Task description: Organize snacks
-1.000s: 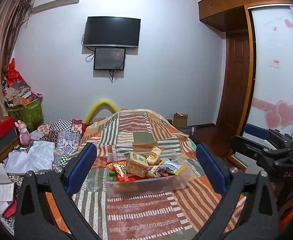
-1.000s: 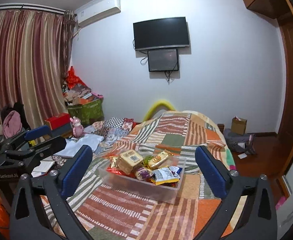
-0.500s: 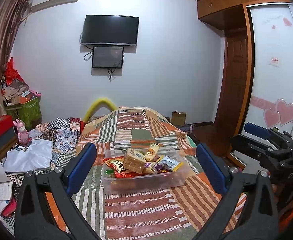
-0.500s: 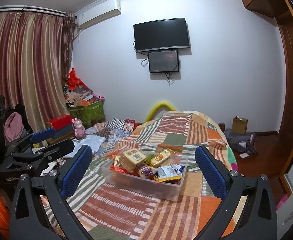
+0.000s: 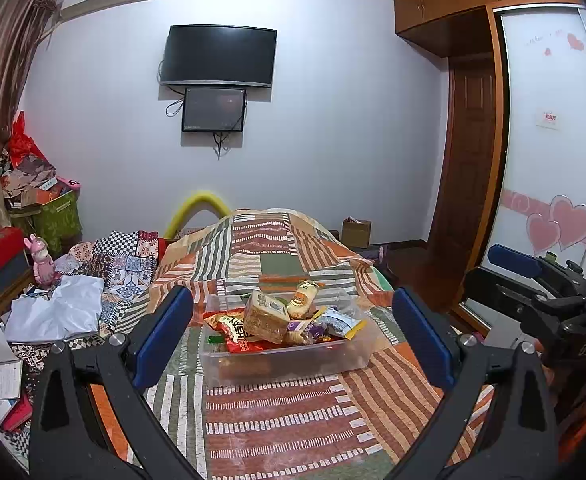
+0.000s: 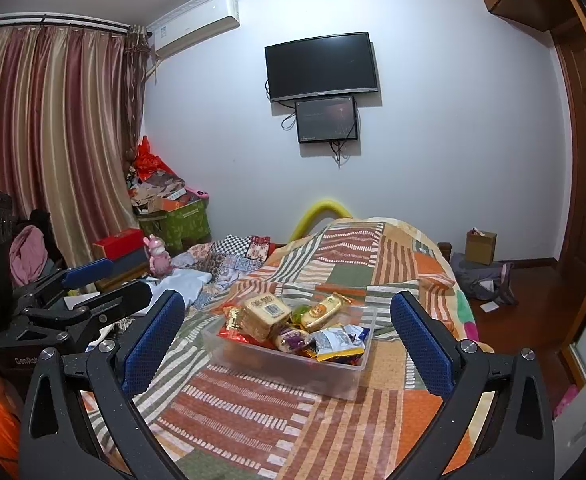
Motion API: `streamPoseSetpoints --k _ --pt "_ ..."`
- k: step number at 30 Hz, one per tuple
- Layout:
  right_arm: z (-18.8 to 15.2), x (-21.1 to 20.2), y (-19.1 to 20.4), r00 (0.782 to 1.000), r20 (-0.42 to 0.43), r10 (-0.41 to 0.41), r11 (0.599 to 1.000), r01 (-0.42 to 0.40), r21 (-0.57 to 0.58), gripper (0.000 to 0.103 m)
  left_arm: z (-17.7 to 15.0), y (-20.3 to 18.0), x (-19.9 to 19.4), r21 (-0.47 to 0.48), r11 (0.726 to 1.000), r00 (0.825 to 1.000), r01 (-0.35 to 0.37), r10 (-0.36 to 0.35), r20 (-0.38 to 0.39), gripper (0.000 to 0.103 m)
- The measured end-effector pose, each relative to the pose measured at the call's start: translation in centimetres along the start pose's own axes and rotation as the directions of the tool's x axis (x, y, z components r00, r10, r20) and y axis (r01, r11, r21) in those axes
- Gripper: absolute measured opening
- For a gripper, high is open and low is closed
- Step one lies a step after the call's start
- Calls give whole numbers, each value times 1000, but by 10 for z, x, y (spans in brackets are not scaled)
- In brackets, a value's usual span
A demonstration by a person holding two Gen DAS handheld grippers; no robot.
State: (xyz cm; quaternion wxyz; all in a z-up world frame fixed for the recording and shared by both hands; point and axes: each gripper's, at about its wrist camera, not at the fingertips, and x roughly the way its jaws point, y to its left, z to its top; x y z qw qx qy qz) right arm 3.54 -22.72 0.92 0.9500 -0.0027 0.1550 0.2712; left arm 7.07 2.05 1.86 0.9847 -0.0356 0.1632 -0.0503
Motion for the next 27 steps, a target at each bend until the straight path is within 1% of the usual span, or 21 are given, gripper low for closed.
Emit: streamPoseSetpoints --k 27 --pt "1 -1 0 1000 4 6 1000 -6 5 103 -2 1 1 -7 1000 1000 13 -13 -11 101"
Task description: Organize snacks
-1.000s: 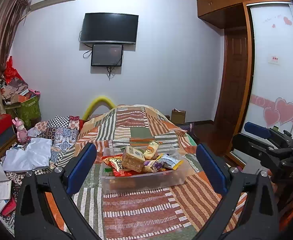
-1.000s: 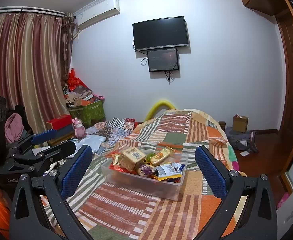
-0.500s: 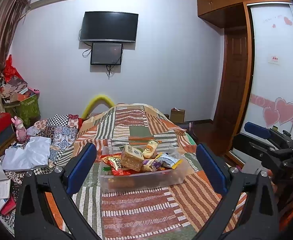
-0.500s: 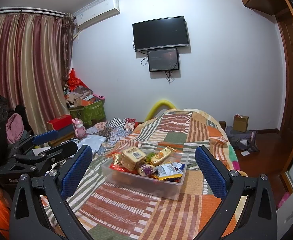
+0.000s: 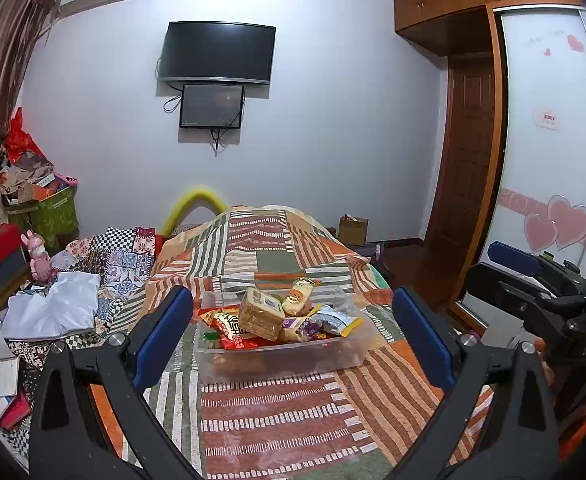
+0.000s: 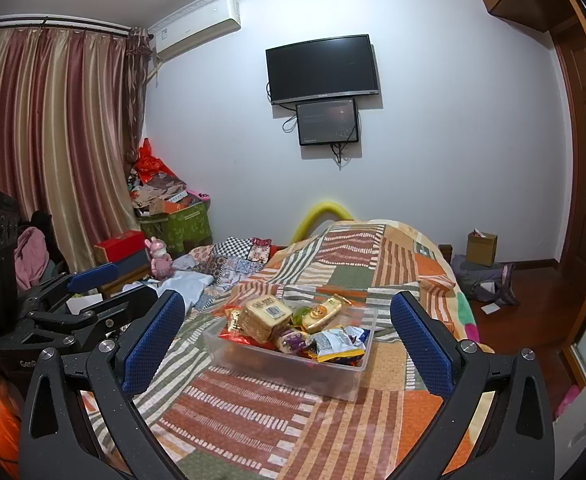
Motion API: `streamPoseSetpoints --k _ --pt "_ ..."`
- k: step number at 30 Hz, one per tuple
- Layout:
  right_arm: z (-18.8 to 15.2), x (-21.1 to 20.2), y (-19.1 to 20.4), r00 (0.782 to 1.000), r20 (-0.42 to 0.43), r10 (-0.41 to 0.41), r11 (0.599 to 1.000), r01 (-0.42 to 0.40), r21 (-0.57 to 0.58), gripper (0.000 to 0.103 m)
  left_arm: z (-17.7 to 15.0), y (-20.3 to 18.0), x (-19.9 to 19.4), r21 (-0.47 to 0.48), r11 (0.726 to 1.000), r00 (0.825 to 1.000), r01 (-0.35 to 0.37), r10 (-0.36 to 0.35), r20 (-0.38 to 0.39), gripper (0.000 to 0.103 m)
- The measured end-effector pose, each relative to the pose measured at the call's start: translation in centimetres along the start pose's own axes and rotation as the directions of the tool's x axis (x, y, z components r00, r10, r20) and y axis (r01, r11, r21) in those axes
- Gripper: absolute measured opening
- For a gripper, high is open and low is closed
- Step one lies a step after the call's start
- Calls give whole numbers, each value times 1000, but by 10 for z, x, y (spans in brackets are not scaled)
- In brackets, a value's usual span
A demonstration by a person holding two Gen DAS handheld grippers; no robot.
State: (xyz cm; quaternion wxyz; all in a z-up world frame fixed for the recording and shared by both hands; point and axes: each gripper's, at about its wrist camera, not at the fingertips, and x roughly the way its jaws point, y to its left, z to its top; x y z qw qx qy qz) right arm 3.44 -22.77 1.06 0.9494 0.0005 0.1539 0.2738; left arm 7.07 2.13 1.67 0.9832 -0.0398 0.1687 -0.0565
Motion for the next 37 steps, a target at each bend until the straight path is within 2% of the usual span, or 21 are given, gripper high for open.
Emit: streamPoseSetpoints --k 23,37 --pt "2 -1 0 1000 3 0 1000 0 4 103 -1 -5 2 9 1000 1000 25 -25 -13 101" --pt "0 -2 -3 1000 -5 4 1000 -4 15 103 -2 -12 -1 28 1000 1000 10 -10 -2 101"
